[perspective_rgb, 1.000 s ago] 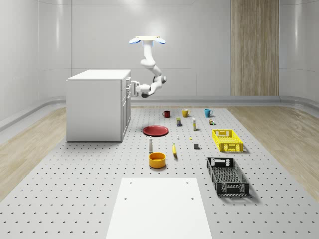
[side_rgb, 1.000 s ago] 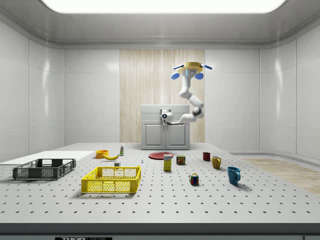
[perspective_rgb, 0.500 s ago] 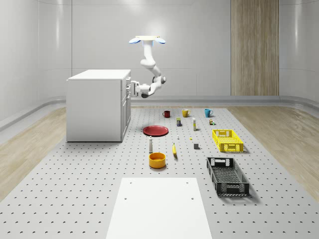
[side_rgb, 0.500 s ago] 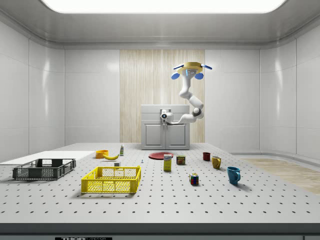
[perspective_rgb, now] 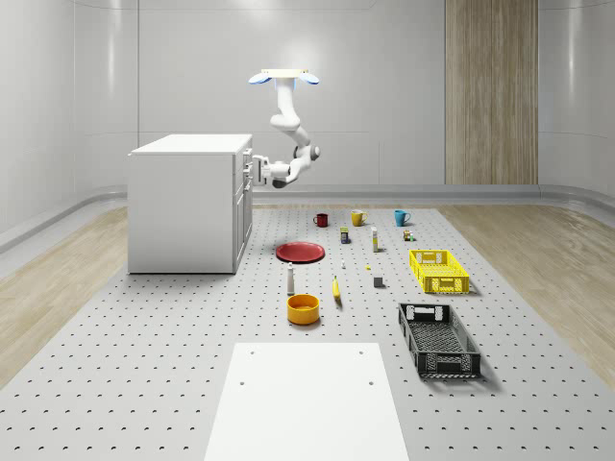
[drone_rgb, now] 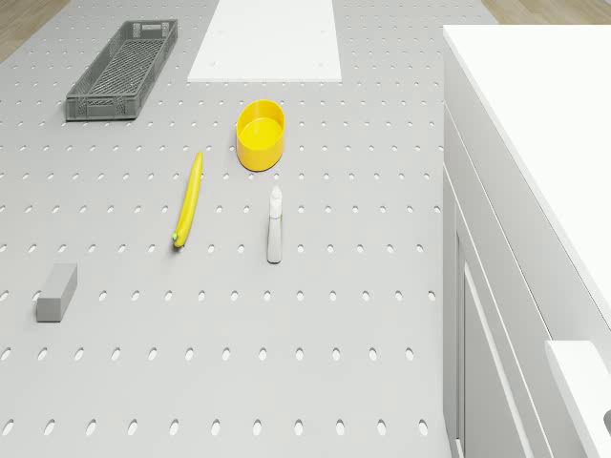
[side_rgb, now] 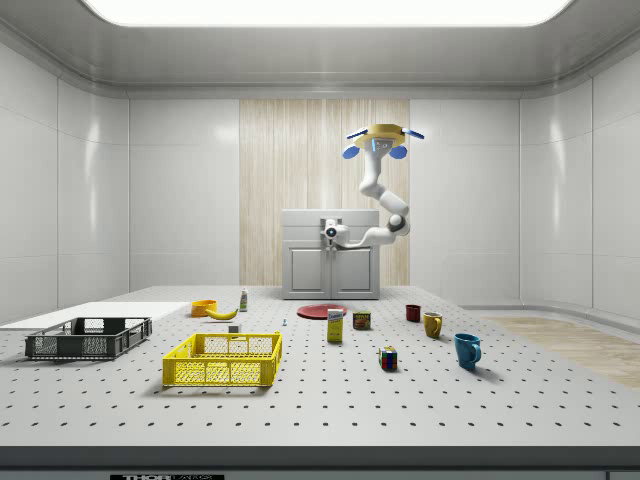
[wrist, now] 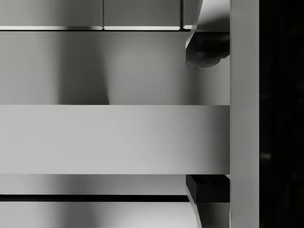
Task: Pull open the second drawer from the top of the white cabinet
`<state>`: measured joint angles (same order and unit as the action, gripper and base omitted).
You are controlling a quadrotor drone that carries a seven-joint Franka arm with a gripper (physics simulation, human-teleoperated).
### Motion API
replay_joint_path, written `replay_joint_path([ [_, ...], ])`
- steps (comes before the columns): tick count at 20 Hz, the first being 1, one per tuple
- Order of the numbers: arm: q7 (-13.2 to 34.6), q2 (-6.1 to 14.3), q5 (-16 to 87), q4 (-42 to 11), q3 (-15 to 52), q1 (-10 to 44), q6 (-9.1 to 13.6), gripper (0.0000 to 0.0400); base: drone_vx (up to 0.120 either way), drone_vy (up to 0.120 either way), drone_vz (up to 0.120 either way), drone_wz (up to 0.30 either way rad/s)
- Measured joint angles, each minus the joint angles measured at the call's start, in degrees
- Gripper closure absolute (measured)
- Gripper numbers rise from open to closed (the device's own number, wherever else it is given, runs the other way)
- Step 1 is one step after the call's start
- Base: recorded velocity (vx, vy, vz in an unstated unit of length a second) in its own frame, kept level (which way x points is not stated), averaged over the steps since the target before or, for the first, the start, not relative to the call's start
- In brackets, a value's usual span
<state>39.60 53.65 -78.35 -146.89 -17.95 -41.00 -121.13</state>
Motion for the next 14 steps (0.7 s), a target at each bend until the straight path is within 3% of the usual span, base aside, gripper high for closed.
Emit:
replay_joint_path([
  [2,0.0,0.1,-0.2,-0.1,0.2,0.3,0.2,0.0197,0.000,0.000,0.000,0.000],
  [4,0.0,0.1,-0.2,-0.1,0.4,0.6,0.4,0.0231,0.000,0.000,0.000,0.000],
  [5,4.2,0.7,1.7,0.4,0.8,0.7,0.3,0.0181,0.000,0.000,0.000,0.000],
  [7,1.8,0.5,1.5,0.1,0.4,0.4,0.1,0.0218,0.000,0.000,0.000,0.000],
  [14,1.4,0.8,1.9,-0.3,-0.2,1.3,1.2,0.0242,0.000,0.000,0.000,0.000],
])
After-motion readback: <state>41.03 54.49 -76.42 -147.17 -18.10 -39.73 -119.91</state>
